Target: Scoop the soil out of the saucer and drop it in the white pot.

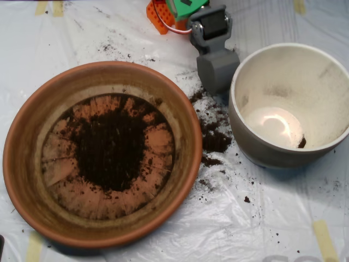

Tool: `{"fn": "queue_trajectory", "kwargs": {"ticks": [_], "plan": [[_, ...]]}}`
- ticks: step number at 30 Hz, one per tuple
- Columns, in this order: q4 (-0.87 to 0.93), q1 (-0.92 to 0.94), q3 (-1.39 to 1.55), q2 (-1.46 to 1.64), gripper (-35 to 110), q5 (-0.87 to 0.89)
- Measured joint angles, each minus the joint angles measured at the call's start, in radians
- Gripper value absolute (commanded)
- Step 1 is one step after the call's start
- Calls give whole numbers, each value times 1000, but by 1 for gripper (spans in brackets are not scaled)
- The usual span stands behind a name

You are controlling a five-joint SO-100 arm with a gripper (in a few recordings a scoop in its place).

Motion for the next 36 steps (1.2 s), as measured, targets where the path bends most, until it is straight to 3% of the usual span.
{"fn": "queue_trajectory", "kwargs": {"ticks": [22, 36], "plan": [[14, 101, -5, 0, 0, 18], [172, 209, -123, 0, 17, 84]]}}
